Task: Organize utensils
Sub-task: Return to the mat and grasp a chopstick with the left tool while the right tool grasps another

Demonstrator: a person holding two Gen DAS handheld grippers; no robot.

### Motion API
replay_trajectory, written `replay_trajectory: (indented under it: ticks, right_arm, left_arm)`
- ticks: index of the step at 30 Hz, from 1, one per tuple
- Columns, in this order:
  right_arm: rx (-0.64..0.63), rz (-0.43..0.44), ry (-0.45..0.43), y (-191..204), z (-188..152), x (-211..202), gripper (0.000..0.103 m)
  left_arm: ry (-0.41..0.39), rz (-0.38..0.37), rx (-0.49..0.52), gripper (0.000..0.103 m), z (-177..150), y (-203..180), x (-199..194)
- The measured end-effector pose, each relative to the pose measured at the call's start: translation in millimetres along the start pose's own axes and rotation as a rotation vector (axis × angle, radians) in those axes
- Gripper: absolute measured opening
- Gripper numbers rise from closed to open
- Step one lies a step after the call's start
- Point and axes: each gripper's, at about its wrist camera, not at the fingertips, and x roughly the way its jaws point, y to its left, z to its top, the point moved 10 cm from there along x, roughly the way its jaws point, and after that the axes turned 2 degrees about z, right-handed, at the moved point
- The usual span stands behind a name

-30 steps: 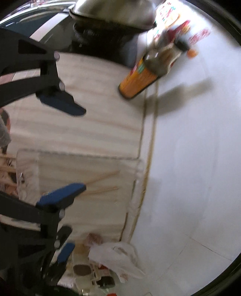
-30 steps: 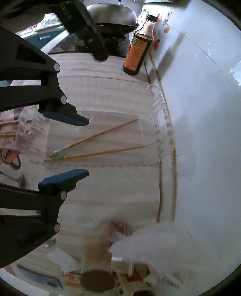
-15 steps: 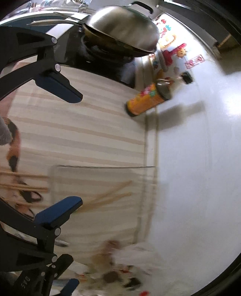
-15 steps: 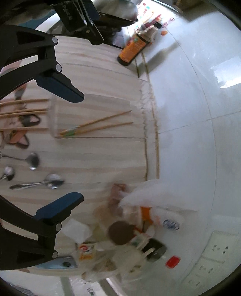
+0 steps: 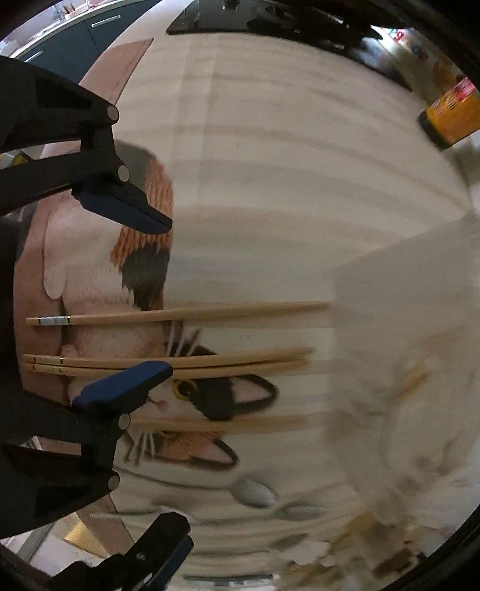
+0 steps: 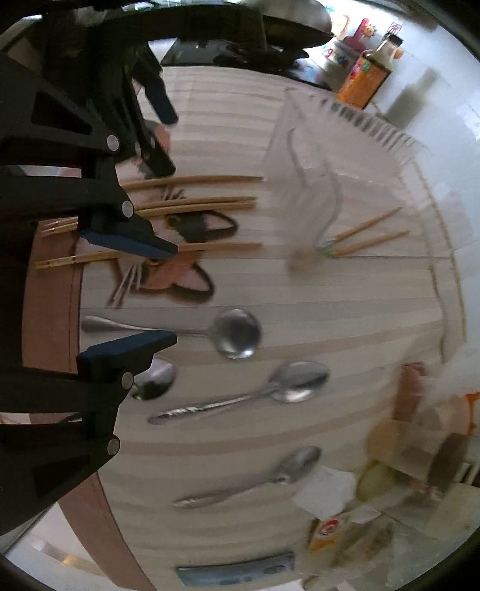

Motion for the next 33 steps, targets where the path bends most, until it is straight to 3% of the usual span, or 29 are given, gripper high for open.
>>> replay_trajectory:
  ticks: [6, 7, 8, 14, 18, 22, 33]
  right_arm:
    - [0.004, -0.01, 0.043, 2, -14, 21, 0.043]
    - [0.006, -0.012, 0.055, 2, -17, 26, 0.043]
    - [0.004, -0.013, 0.064, 2, -19, 31, 0.043]
    - [-0.037, -0.014, 0.126, 18, -35, 59, 0.043]
    - [-0.118, -0.068, 0.124, 31, -41, 70, 0.041]
    - [-0.133, -0.169, 0.11, 19, -42, 65, 0.007]
    - [-0.09, -0.185, 0.105, 0, -46, 58, 0.008]
  left_arm:
    - [-0.011, 0.01, 0.036, 0.023, -3, -2, 7]
    - [-0.008, 0.007, 0.045, 0.009, -5, -2, 7]
    - [0.003, 0.011, 0.055, 0.005, -8, 0, 7]
    - [0.008, 0.021, 0.054, 0.005, -25, 27, 7]
    - [0.003, 0.023, 0.057, 0.005, -30, 31, 7]
    - [-0.005, 0.024, 0.061, 0.005, -34, 29, 7]
    - [-0.001, 0.007, 0.064, 0.006, -36, 39, 7]
